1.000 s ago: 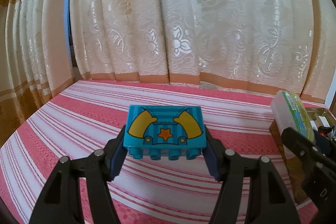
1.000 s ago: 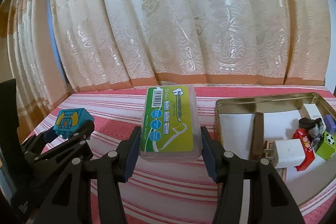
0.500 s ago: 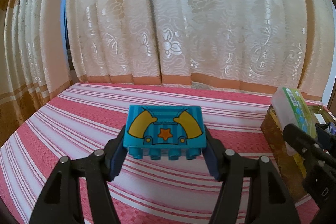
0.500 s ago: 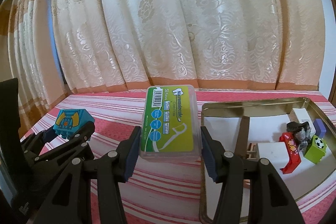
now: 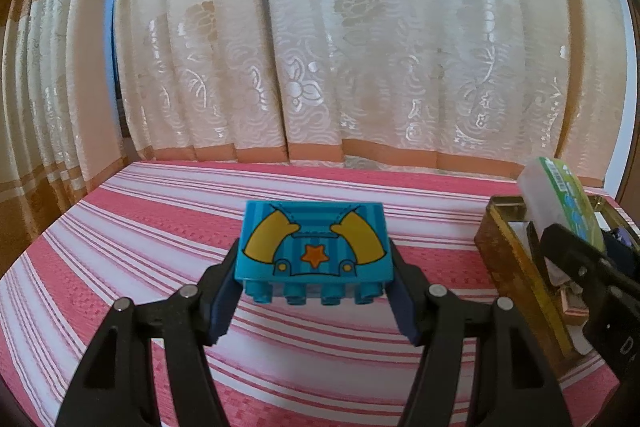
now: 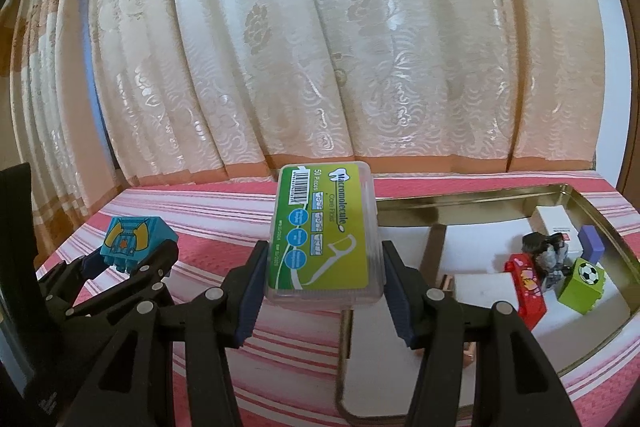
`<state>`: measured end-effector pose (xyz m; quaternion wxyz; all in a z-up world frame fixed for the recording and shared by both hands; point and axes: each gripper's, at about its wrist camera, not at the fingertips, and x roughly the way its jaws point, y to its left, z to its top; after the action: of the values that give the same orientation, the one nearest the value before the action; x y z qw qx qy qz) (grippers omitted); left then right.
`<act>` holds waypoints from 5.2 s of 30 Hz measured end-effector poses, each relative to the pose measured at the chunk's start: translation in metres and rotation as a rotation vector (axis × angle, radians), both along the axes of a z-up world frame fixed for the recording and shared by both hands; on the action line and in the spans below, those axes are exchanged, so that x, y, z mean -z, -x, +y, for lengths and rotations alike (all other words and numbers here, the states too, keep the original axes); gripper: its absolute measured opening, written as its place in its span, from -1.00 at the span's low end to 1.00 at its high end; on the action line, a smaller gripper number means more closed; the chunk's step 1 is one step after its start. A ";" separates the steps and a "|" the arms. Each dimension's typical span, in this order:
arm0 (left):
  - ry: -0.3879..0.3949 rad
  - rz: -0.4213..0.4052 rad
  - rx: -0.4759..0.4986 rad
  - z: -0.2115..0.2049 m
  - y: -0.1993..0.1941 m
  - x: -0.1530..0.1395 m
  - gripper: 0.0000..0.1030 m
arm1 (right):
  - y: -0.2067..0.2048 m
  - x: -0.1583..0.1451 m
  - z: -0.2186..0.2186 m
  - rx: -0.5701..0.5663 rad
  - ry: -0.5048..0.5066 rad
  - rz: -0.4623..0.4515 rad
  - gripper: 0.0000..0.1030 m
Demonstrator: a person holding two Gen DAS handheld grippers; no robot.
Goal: Organize rigid objects
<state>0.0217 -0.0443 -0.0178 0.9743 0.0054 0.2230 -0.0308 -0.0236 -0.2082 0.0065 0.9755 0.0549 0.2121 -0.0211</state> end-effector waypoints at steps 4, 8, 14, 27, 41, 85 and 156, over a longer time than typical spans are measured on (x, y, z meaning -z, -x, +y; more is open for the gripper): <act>0.002 -0.002 0.008 -0.008 0.003 -0.001 0.25 | 0.002 -0.001 -0.008 0.009 -0.004 -0.003 0.10; 0.002 -0.008 0.019 -0.016 0.006 -0.002 0.25 | 0.005 -0.003 -0.016 0.018 -0.005 -0.009 0.10; -0.001 -0.012 0.030 -0.026 0.009 -0.004 0.25 | 0.009 -0.006 -0.030 0.035 -0.010 -0.018 0.10; -0.023 -0.057 0.061 -0.057 0.020 -0.019 0.25 | 0.018 -0.011 -0.066 0.081 -0.019 -0.034 0.10; -0.003 -0.104 0.160 -0.103 0.027 -0.046 0.25 | 0.025 -0.016 -0.131 0.202 -0.043 -0.040 0.10; -0.115 0.012 0.384 -0.210 0.033 -0.008 0.99 | -0.005 0.010 -0.175 0.194 -0.062 0.083 0.71; -0.021 -0.142 0.316 -0.147 0.093 -0.024 1.00 | 0.138 -0.022 -0.121 0.459 0.171 -0.355 0.91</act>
<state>-0.0709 -0.1909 0.0057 0.9705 0.0530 0.1504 -0.1809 -0.1613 -0.3297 0.0286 0.9682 0.0220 0.0176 -0.2487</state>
